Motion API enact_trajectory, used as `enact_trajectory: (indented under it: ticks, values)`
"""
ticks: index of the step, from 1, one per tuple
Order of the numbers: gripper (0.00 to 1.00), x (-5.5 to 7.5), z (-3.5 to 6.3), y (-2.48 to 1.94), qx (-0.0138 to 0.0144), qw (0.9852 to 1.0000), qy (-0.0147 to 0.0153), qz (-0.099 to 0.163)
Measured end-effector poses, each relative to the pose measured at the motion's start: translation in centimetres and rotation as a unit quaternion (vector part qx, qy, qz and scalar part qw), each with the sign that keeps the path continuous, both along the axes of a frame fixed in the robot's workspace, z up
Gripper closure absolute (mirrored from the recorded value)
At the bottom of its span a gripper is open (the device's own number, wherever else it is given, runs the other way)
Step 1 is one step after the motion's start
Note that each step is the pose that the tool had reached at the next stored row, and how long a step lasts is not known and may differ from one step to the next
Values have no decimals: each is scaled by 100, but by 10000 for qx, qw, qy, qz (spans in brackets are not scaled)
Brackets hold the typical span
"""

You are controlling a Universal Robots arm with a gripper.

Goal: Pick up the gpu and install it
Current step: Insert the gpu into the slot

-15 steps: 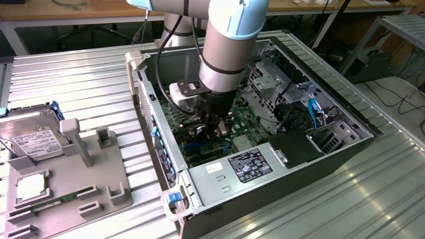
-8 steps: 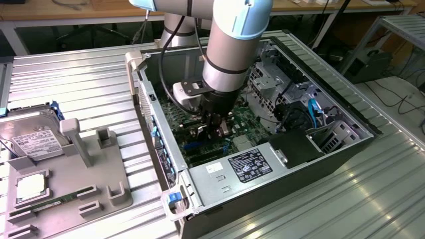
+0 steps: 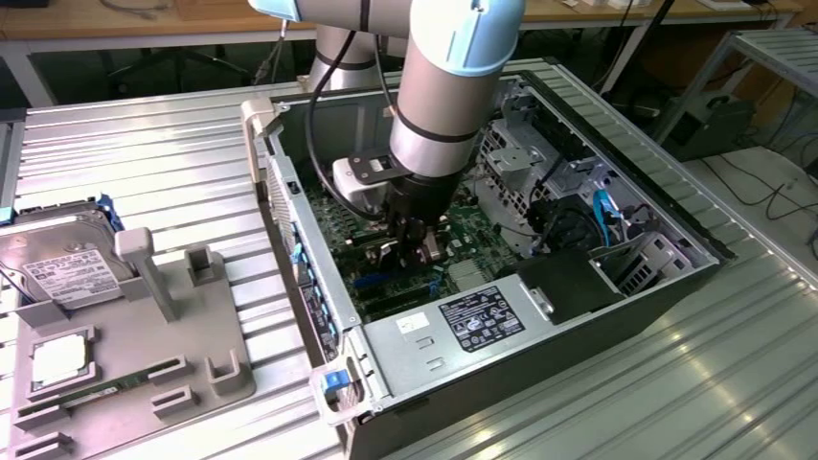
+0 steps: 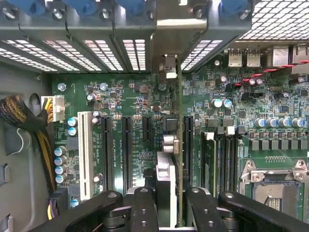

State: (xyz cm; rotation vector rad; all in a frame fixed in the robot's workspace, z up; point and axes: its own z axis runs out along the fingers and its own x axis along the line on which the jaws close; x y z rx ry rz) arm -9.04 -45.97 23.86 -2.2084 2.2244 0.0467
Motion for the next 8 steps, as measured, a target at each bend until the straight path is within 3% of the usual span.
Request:
enact_trajectory:
  ticks: [8]
  values:
    - [72, -2, -1, 3, -10, 10000, 3, -24]
